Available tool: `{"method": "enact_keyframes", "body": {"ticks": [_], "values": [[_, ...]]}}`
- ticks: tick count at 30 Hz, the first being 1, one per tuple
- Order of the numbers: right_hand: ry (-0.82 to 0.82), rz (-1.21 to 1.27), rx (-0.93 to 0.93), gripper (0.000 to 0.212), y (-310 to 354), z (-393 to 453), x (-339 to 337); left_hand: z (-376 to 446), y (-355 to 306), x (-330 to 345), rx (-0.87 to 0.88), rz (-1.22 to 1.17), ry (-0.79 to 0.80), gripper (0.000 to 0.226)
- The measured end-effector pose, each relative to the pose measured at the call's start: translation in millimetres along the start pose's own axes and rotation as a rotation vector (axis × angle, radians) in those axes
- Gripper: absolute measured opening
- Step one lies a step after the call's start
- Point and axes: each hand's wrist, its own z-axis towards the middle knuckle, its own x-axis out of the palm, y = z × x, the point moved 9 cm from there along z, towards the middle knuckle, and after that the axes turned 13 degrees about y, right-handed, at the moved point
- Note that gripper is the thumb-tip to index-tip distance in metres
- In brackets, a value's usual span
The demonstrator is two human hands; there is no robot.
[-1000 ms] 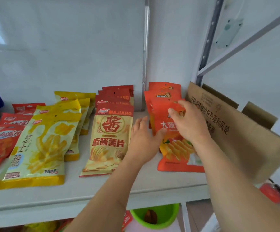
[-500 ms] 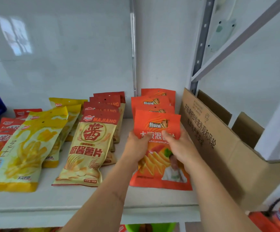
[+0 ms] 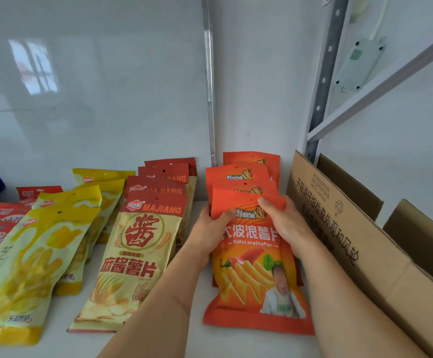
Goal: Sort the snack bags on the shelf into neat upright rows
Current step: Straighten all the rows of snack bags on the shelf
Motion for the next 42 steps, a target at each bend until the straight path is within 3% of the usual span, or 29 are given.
{"method": "enact_keyframes", "body": {"ticks": [9, 14, 22, 32, 35, 38, 42], "values": [[-0.057, -0.069, -0.001, 0.063, -8.2, 7.6, -1.2, 9.0, -0.7, -6.7, 0.099, 0.054, -0.048, 0.055], [-0.011, -0.109, -0.001, 0.064, -11.9, 0.9, 1.6, -7.0, -5.7, -8.1, 0.172, 0.134, -0.101, 0.043], [-0.05, -0.077, 0.023, 0.07, -11.1, -2.8, 3.5, -10.4, -6.9, -6.5, 0.117, 0.233, -0.1, 0.038], [-0.105, -0.184, -0.028, 0.067, 14.7, -16.3, -1.5, -21.1, -22.6, -13.2, 0.108, 0.342, -0.176, 0.093], [-0.161, -0.313, -0.043, 0.076, 34.1, -14.3, -7.9, -35.8, -41.3, -7.9, 0.162, 0.507, -0.237, 0.097], [-0.238, -0.55, -0.046, 0.093, 48.3, -6.4, -9.4, -66.5, -58.1, 12.1, 0.262, 0.865, -0.31, 0.084], [-0.263, -0.786, -0.142, 0.09, 72.1, 2.5, 5.1, -104.2, -34.7, 57.2, 0.383, 1.321, -0.27, 0.07]]}}
